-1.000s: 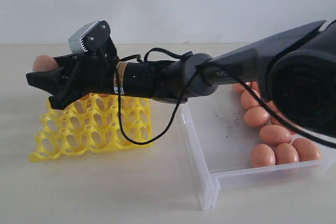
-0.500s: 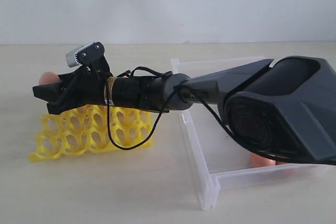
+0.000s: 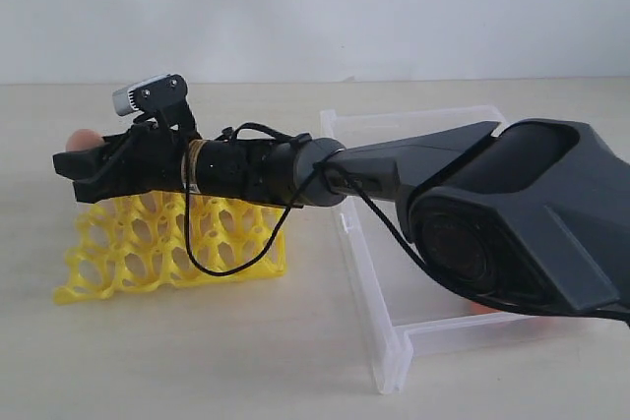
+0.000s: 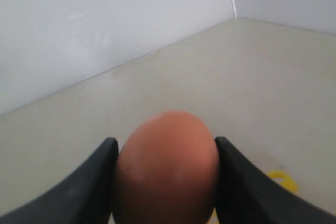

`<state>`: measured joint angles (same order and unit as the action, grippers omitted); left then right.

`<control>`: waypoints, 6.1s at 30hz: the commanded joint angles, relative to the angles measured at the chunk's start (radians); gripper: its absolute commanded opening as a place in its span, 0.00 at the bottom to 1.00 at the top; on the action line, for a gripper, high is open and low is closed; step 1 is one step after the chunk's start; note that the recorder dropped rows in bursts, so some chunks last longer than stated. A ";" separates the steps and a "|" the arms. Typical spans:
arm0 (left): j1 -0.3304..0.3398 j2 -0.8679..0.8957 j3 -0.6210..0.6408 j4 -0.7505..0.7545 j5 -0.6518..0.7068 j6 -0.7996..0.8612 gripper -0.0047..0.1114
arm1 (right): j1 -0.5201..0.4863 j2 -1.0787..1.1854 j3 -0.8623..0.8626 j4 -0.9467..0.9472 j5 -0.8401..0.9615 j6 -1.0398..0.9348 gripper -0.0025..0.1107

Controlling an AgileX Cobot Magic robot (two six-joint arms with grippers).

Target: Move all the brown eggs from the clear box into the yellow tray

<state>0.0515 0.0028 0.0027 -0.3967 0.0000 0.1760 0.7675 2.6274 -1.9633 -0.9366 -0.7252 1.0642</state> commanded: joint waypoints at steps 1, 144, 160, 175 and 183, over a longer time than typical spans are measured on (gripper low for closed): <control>-0.004 -0.003 -0.003 -0.003 0.000 0.009 0.07 | 0.003 0.005 0.011 -0.134 0.041 0.089 0.02; -0.004 -0.003 -0.003 -0.003 0.000 0.009 0.07 | 0.022 -0.254 0.216 -0.732 0.444 0.253 0.02; -0.004 -0.003 -0.003 -0.003 0.000 0.009 0.07 | 0.022 -0.243 0.183 -0.547 0.415 0.092 0.02; -0.004 -0.003 -0.003 -0.003 0.000 0.009 0.07 | 0.022 -0.243 0.181 -0.359 0.421 -0.032 0.02; -0.004 -0.003 -0.003 -0.003 0.000 0.009 0.07 | 0.051 -0.414 0.259 -0.388 0.717 -0.036 0.02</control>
<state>0.0515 0.0028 0.0027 -0.3967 0.0000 0.1760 0.7980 2.3107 -1.7414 -1.2935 -0.0927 1.0533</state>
